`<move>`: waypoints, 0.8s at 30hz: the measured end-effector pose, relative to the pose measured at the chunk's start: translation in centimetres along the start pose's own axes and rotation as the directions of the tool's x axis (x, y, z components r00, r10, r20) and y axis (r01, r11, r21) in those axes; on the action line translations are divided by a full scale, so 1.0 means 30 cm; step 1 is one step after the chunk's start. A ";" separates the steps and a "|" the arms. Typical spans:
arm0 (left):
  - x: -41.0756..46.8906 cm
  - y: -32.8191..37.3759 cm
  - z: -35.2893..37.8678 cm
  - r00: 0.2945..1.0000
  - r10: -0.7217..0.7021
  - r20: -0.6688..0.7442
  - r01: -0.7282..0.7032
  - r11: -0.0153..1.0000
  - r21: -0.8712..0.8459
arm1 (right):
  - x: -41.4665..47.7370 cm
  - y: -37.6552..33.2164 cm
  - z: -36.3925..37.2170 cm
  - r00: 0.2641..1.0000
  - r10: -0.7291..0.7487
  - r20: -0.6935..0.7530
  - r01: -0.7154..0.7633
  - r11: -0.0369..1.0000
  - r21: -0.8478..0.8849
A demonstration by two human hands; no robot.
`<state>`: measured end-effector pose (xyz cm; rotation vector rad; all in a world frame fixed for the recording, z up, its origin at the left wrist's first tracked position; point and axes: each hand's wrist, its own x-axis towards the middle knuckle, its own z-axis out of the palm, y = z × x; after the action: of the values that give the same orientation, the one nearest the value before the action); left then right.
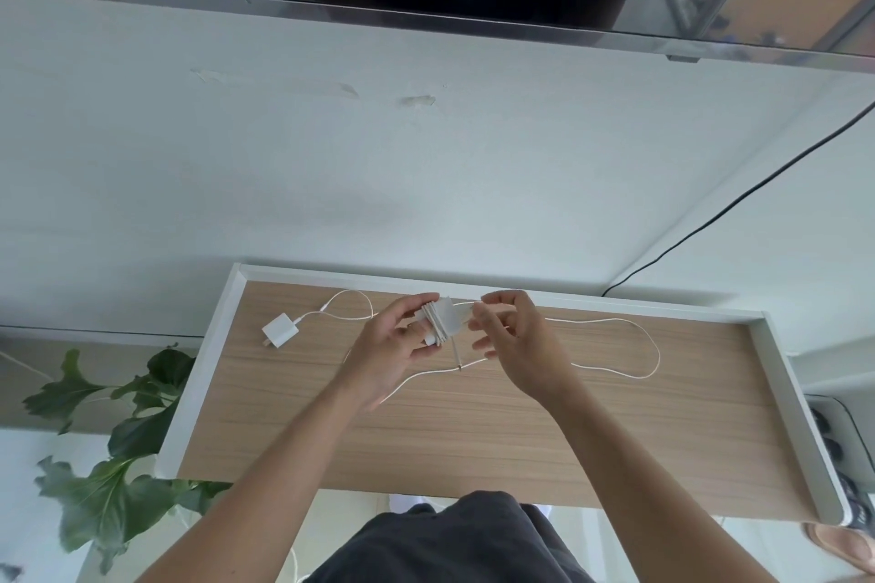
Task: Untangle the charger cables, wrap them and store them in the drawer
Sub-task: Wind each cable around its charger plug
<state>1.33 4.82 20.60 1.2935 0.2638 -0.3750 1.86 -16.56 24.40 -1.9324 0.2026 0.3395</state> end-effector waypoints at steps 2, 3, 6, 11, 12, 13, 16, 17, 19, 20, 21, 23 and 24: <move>0.003 -0.014 -0.021 1.000 0.013 0.002 -0.013 0.997 0.079 | 0.007 0.021 0.009 0.998 -0.016 0.056 0.018 1.000 -0.024; 0.004 -0.019 -0.034 1.000 0.011 0.006 -0.012 0.993 0.118 | 0.010 0.035 0.020 0.996 -0.014 0.085 0.018 0.999 -0.046; 0.008 -0.055 -0.098 0.999 -0.038 -0.034 0.044 0.976 0.212 | 0.021 0.084 0.078 0.988 0.042 0.150 -0.028 0.995 -0.093; -0.014 -0.156 -0.280 0.952 -0.098 -0.292 0.156 0.971 0.183 | 0.057 0.129 0.258 0.948 0.085 0.306 -0.041 0.988 -0.149; -0.022 -0.172 -0.321 0.933 -0.115 -0.342 0.171 0.975 0.139 | 0.066 0.135 0.300 0.937 0.092 0.338 -0.040 0.986 -0.160; -0.030 -0.186 -0.360 0.912 -0.136 -0.388 0.188 0.977 0.101 | 0.078 0.141 0.345 0.925 0.099 0.368 -0.036 0.984 -0.174; -0.062 -0.222 -0.473 0.864 -0.179 -0.470 0.224 0.974 0.040 | 0.105 0.142 0.473 0.886 0.120 0.448 -0.019 0.974 -0.224; -0.075 -0.227 -0.505 0.851 -0.189 -0.490 0.236 0.971 0.036 | 0.115 0.139 0.513 0.873 0.129 0.471 -0.015 0.971 -0.238; -0.092 -0.240 -0.564 0.819 -0.214 -0.532 0.266 0.964 0.022 | 0.139 0.139 0.592 0.849 0.152 0.505 -0.011 0.963 -0.270; -0.093 -0.255 -0.594 0.801 -0.226 -0.554 0.285 0.958 0.021 | 0.153 0.144 0.629 0.839 0.163 0.520 -0.008 0.958 -0.286; -0.095 -0.268 -0.621 0.784 -0.242 -0.572 0.309 0.951 0.022 | 0.166 0.150 0.665 0.825 0.171 0.538 -0.004 0.955 -0.296; -0.089 -0.301 -0.675 0.765 -0.266 -0.586 0.345 0.938 0.024 | 0.194 0.167 0.731 0.801 0.197 0.565 -0.010 0.949 -0.316; -0.082 -0.324 -0.701 0.754 -0.279 -0.595 0.356 0.935 0.012 | 0.206 0.170 0.760 0.793 0.212 0.570 -0.011 0.942 -0.335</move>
<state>-4.53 23.24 7.60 1.4694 1.0165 -0.2700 2.97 2.75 9.93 -2.0211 -0.1727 1.1077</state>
